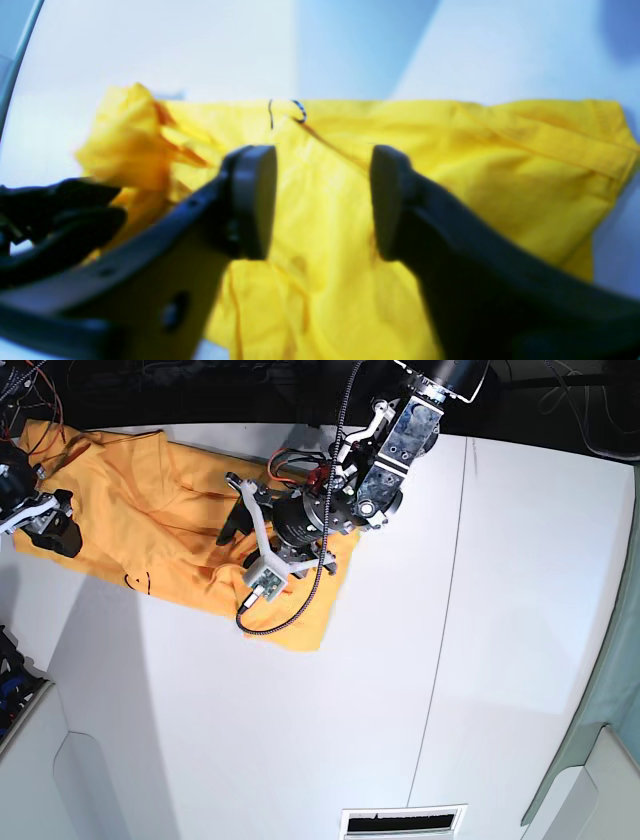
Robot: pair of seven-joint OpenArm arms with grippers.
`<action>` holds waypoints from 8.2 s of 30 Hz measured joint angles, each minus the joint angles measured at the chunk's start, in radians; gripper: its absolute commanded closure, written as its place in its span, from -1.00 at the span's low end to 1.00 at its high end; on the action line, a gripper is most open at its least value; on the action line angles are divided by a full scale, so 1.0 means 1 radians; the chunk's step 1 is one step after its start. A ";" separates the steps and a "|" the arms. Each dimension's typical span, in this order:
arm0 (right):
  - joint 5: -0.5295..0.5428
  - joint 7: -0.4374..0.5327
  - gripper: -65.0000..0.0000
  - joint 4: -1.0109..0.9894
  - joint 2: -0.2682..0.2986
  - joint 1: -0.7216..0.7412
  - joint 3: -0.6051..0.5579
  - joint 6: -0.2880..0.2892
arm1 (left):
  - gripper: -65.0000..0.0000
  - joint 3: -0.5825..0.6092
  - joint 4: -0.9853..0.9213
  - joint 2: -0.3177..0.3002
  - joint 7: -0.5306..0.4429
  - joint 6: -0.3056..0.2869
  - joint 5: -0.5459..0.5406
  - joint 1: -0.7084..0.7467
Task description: Layout the t-shirt on the table in an organized manner, then fold the t-shirt properly
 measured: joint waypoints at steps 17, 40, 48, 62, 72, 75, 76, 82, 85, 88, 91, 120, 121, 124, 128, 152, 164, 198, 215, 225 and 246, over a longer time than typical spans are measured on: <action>-0.093 0.012 -0.38 -0.130 0.159 0.006 0.030 -0.080 | -0.14 0.181 0.000 0.013 0.123 -0.097 -0.124 -0.004; 0.081 0.022 -0.37 -0.448 0.180 0.011 0.033 0.005 | 1.00 -0.277 0.216 -0.047 0.137 -0.039 -0.065 0.000; 0.073 0.011 -0.37 -0.451 0.176 0.053 0.033 0.004 | 1.00 -0.281 0.158 -0.127 0.067 -0.101 -0.080 0.126; 0.072 0.011 -0.37 -0.451 0.177 0.066 0.033 0.003 | 1.00 0.011 0.158 -0.127 -0.001 -0.132 0.005 0.143; 0.053 0.011 -0.37 -0.451 0.176 0.066 0.033 0.003 | 1.00 -0.037 0.158 -0.128 -0.001 -0.003 0.005 0.014; 0.053 0.010 -0.37 -0.451 0.176 0.067 0.033 0.003 | 1.00 -0.092 0.159 -0.127 -0.012 -0.005 -0.032 0.002; 0.053 0.010 -0.37 -0.451 0.177 0.066 0.033 0.003 | 1.00 -0.107 0.158 -0.127 -0.011 -0.007 -0.032 0.002; 0.054 0.007 -0.37 -0.451 0.176 0.067 0.033 0.003 | 1.00 -0.134 0.005 -0.111 -0.072 -0.004 -0.032 -0.047; 0.053 0.006 -0.37 -0.451 0.174 0.066 0.033 0.003 | 1.00 -0.132 -0.119 -0.066 -0.083 -0.004 -0.029 -0.066; 0.053 0.007 -0.37 -0.451 0.174 0.066 0.033 0.003 | 1.00 -0.130 -0.189 -0.027 -0.083 -0.007 -0.027 -0.100; 0.053 0.006 -0.37 -0.451 0.174 0.067 0.033 0.003 | 1.00 -0.133 -0.191 -0.004 -0.096 -0.005 -0.023 -0.117; 0.097 -0.067 -0.37 -0.451 0.221 0.066 0.036 0.003 | 1.00 0.103 0.019 0.027 0.038 0.106 0.064 -0.153; 0.096 -0.076 -0.37 -0.451 0.218 0.066 0.036 0.003 | 1.00 0.102 0.038 0.001 0.042 0.105 0.066 -0.145; 0.098 -0.080 -0.37 -0.451 0.212 0.066 0.026 0.005 | 1.00 0.100 0.067 -0.041 0.053 0.109 0.071 -0.122; 0.113 -0.088 -0.37 -0.451 0.212 0.064 -0.023 0.005 | 1.00 0.071 0.071 -0.041 0.054 0.146 0.072 -0.124; 0.065 -0.049 1.00 -0.441 0.199 0.044 -0.142 0.017 | 1.00 -0.316 0.074 -0.261 0.074 0.093 -0.017 0.048; 0.018 -0.054 1.00 -0.437 0.199 0.042 0.024 0.013 | 1.00 -0.322 0.078 -0.261 0.041 0.089 -0.032 0.147; -0.005 -0.222 1.00 0.092 0.112 0.182 0.013 0.007 | 1.00 -0.288 0.061 -0.168 0.021 0.014 -0.094 0.215; -0.212 -0.177 -0.25 0.171 -0.042 0.130 -0.493 0.008 | 1.00 -0.256 -0.016 -0.089 -0.017 -0.011 -0.120 0.203; -0.145 -0.157 -0.25 0.227 -0.039 0.130 -0.645 0.008 | 1.00 -0.272 -0.020 -0.095 -0.008 -0.042 -0.126 0.192; -0.237 -0.071 1.00 0.151 -0.040 0.133 -0.219 -0.049 | 1.00 -0.336 -0.027 -0.098 0.061 -0.182 -0.216 0.182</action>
